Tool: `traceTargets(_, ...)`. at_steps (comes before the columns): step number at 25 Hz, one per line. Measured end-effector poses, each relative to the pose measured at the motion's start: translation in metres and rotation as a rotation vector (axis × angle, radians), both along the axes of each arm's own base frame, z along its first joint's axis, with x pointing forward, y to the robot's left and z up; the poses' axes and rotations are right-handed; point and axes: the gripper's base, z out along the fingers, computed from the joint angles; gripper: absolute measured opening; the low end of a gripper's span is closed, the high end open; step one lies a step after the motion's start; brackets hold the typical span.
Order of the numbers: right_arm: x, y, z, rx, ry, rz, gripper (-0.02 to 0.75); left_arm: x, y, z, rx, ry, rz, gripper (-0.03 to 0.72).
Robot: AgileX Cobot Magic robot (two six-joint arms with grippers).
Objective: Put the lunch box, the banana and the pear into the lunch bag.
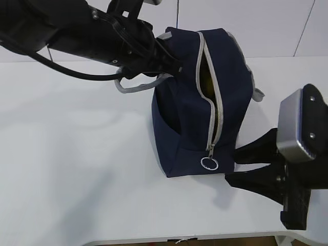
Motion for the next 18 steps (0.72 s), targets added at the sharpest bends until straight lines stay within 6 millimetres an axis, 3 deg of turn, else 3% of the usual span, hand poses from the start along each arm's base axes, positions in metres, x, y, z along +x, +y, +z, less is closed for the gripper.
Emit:
traceTargets(9, 0.025, 0.002, -0.03, -0.003, 0.026, -0.069, 0.347, 0.0, 0.0, 0.0, 0.0, 0.0, 0.0, -0.015)
traceTargets(18, 0.037, 0.003, -0.05, -0.007, 0.055, -0.098, 0.347, 0.0, 0.0, 0.0, 0.0, 0.0, 0.0, -0.015)
